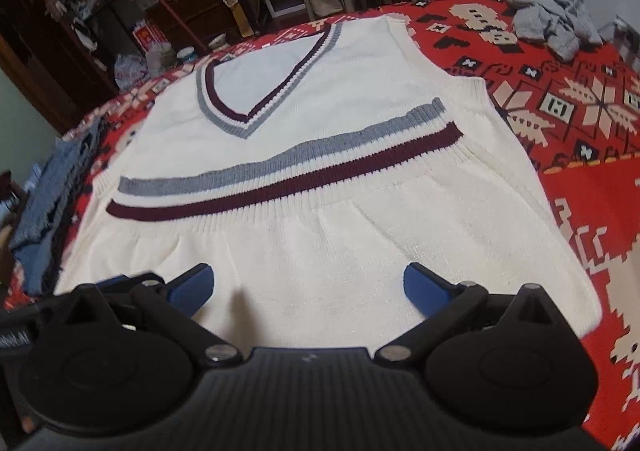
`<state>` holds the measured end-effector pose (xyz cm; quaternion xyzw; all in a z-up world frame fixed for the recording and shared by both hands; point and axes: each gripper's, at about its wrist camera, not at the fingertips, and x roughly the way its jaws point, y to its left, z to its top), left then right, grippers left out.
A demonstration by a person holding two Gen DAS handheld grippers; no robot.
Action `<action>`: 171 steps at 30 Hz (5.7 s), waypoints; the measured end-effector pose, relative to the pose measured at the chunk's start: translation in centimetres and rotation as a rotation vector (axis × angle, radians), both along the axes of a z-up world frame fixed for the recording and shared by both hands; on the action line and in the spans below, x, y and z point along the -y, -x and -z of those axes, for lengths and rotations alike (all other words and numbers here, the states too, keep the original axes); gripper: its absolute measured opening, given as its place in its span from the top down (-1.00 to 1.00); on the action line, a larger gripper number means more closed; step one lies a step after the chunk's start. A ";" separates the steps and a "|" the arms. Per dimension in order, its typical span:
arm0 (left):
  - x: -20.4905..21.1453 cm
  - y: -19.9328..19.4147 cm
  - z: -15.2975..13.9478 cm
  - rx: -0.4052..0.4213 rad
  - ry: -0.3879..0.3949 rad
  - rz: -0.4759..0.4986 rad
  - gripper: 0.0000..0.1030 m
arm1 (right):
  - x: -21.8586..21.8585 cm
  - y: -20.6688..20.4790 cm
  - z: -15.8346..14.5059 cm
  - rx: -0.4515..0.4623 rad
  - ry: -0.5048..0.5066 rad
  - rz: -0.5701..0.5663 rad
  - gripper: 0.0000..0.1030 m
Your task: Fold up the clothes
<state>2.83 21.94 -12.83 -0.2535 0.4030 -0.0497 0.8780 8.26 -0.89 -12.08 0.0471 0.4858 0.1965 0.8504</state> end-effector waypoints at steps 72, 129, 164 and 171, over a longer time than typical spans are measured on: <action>0.1 -1.2 -2.1 -0.325 -0.057 0.008 0.84 | -6.1 3.0 -2.1 -0.153 0.085 -0.233 0.71; 3.7 2.2 -2.2 -0.253 -0.132 0.039 0.93 | 3.0 4.9 -1.5 -0.277 -0.053 0.211 0.93; 7.2 -1.9 -0.2 -0.216 -0.075 0.120 0.91 | 8.4 0.4 0.4 -0.305 -0.155 0.555 0.95; 6.7 -0.7 0.0 -0.274 0.017 0.124 0.91 | 11.4 1.9 0.4 -0.309 -0.112 0.697 1.00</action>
